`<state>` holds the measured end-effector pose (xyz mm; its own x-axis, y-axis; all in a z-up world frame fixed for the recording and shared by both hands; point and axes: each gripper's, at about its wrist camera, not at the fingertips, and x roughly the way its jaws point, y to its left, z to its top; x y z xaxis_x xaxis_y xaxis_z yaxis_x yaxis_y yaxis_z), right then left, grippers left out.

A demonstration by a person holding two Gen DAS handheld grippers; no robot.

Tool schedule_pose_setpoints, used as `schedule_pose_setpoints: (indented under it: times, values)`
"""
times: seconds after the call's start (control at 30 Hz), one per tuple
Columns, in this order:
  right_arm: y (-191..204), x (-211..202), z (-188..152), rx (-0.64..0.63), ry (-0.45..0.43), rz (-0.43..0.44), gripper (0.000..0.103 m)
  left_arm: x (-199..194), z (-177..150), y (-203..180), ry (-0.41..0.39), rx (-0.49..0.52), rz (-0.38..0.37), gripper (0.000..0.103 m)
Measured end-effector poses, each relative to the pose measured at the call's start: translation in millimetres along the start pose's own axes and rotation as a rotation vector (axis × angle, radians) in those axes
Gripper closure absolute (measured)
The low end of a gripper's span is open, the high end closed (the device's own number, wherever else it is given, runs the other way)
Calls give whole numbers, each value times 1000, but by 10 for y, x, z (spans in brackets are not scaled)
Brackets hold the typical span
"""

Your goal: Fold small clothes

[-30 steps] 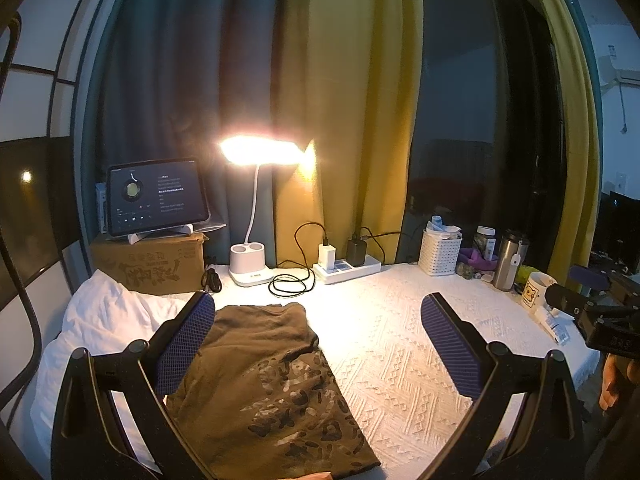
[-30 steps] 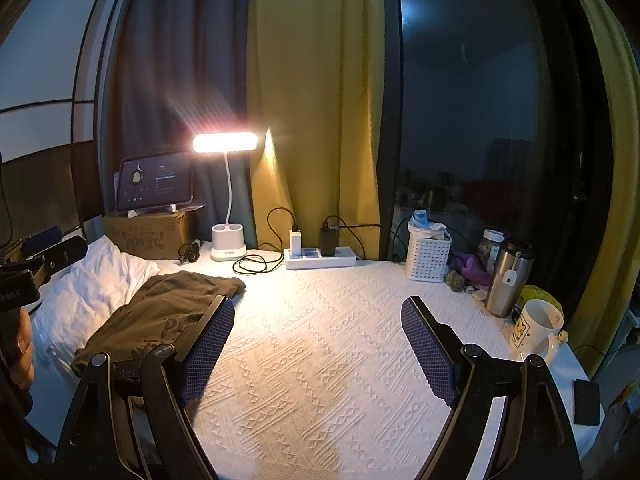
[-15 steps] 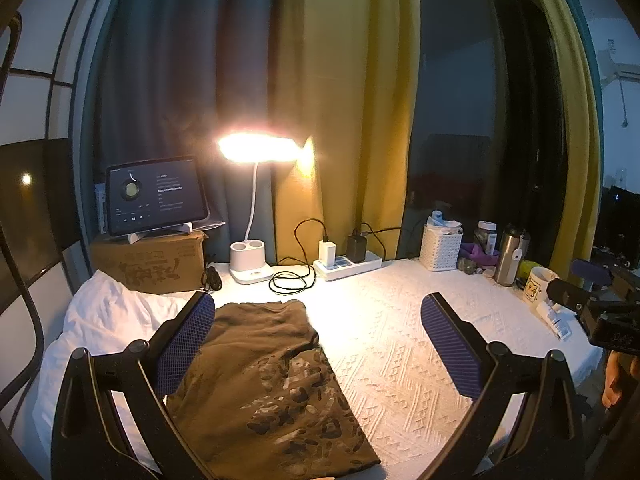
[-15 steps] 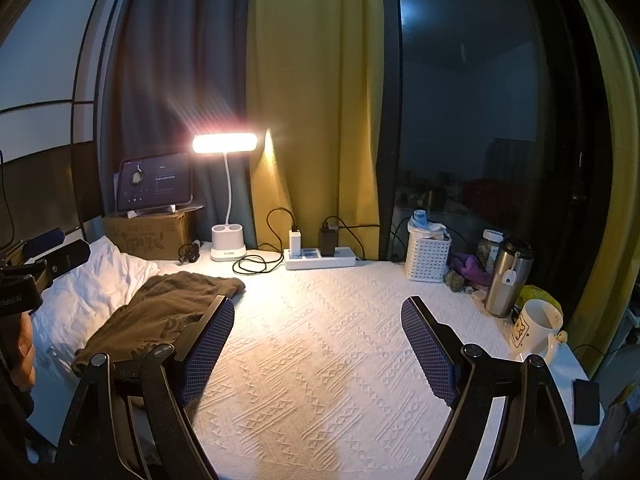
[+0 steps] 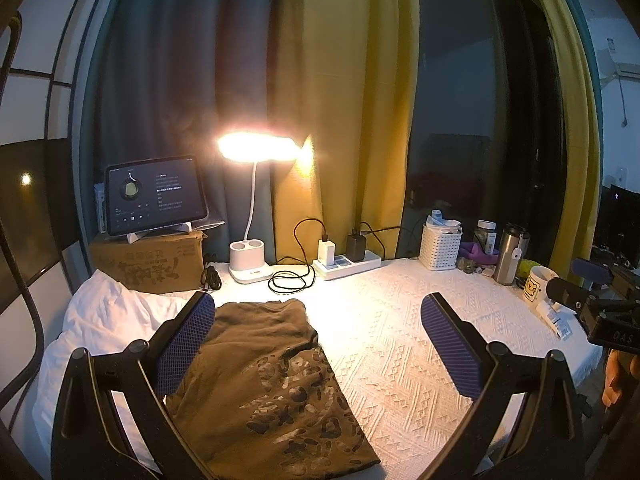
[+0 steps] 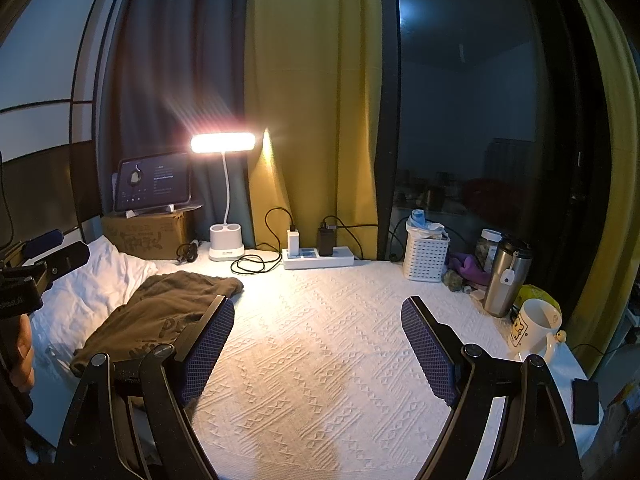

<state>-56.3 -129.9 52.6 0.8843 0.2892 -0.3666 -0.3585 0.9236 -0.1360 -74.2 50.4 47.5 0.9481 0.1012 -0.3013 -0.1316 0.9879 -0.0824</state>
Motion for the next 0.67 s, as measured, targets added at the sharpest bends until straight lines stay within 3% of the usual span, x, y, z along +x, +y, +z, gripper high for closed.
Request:
schedule_pose_setpoints:
  times: [0.67]
  values:
    - [26, 37, -30, -3, 10, -1, 16, -8, -10, 2, -2, -3, -7, 1]
